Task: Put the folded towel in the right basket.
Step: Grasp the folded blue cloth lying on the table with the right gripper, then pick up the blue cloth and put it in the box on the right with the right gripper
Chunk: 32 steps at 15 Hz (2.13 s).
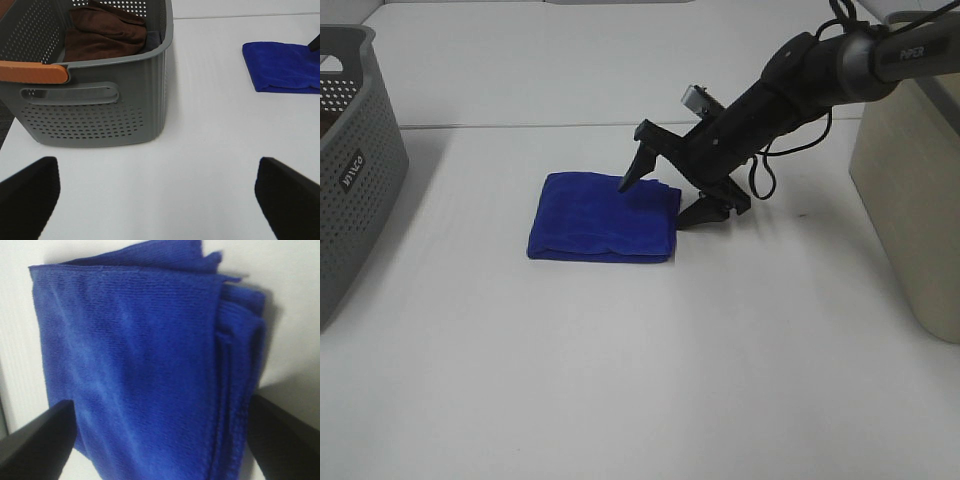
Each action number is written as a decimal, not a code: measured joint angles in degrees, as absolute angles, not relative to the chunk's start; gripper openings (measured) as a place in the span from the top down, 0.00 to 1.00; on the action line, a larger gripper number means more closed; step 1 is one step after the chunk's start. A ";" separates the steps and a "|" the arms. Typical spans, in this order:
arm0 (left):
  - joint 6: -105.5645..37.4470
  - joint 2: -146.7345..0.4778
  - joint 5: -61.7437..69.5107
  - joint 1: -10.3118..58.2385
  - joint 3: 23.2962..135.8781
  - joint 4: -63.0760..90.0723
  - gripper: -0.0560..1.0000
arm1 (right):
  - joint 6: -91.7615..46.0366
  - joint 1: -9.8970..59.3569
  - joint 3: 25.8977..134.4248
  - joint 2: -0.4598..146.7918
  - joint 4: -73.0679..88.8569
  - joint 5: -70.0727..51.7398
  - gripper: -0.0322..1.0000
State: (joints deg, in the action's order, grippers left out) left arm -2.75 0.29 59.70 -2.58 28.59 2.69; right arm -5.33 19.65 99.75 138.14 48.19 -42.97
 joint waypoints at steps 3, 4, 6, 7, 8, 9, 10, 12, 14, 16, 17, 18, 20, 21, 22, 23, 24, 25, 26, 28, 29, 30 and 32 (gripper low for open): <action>-2.75 0.29 59.70 -2.58 28.59 2.69 0.01 | -5.33 24.47 99.81 138.66 48.93 -38.90 0.23; -2.75 0.29 59.70 -2.58 28.59 2.69 0.01 | -5.33 26.30 99.75 138.88 48.99 -37.01 0.38; -2.75 0.29 59.70 -2.58 28.59 2.69 0.01 | -5.27 28.36 99.41 139.92 49.39 -35.12 0.70; -2.75 0.29 59.70 -2.58 28.59 2.69 0.01 | -5.27 29.28 99.35 140.03 49.90 -34.38 0.85; -2.75 0.29 59.70 -2.58 28.59 2.69 0.01 | -5.61 29.91 99.35 140.03 50.31 -34.21 0.85; -2.75 0.29 59.70 -2.58 28.59 2.69 0.01 | -6.02 29.85 99.35 139.52 50.31 -34.66 0.85; -2.75 0.29 59.70 -2.58 28.59 2.69 0.01 | -7.05 29.34 99.41 138.43 50.25 -36.44 0.85; -2.75 0.29 59.70 -2.58 28.59 2.69 0.01 | -11.92 26.24 103.08 134.30 50.13 -45.89 0.85; -2.75 0.29 59.70 -2.58 28.59 2.69 0.01 | -13.52 20.45 110.07 129.14 48.53 -56.44 0.85; -2.75 0.29 59.70 -2.58 28.59 2.69 0.01 | -13.81 14.15 117.34 123.82 42.23 -66.12 0.85; -2.75 0.29 59.70 -2.58 28.59 2.69 0.01 | -12.78 10.89 120.55 121.47 37.70 -68.12 0.85; -2.75 0.29 59.70 -2.58 28.59 2.69 0.01 | -11.75 8.02 122.15 118.66 33.69 -68.70 0.85; -2.75 0.29 59.70 -2.58 28.59 2.69 0.01 | -10.43 2.12 122.78 112.93 24.87 -69.04 0.85; -2.75 0.29 59.70 -2.58 28.59 2.69 0.01 | -10.26 0.52 122.78 111.38 22.23 -69.16 0.85; -2.75 0.29 59.70 -2.58 28.59 2.69 0.01 | -9.97 -2.69 122.67 108.63 17.36 -69.27 0.85; -2.75 0.29 59.70 -2.58 28.59 2.69 0.01 | -9.91 -5.44 122.38 106.51 12.03 -69.33 0.85; -2.75 0.29 59.70 -2.58 28.59 2.69 0.01 | -9.91 -8.08 122.04 105.20 8.02 -69.61 0.85; -2.75 0.29 59.70 -2.58 28.59 2.69 0.01 | -9.85 -9.91 121.98 104.79 5.67 -69.79 0.85; -2.75 0.29 59.70 -2.58 28.59 2.69 0.01 | -9.85 -11.06 121.98 104.97 4.24 -69.90 0.85; -2.75 0.29 59.70 -2.58 28.59 2.69 0.01 | -10.31 -11.29 121.98 106.46 0.57 -70.13 0.85; -2.75 0.29 59.70 -2.58 28.59 2.69 0.01 | -10.43 -11.29 121.98 107.49 -0.46 -70.13 0.85; -2.75 0.29 59.70 -2.58 28.59 2.69 0.01 | -9.91 -11.29 121.98 110.01 -0.69 -70.13 0.85; -2.75 0.29 59.70 -2.58 28.59 2.69 0.01 | -7.39 -11.29 121.98 112.07 0.00 -70.13 0.85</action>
State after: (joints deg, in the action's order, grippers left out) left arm -2.75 0.29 59.70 -2.58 28.59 2.69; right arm -7.39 -11.29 121.98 112.07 0.00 -70.13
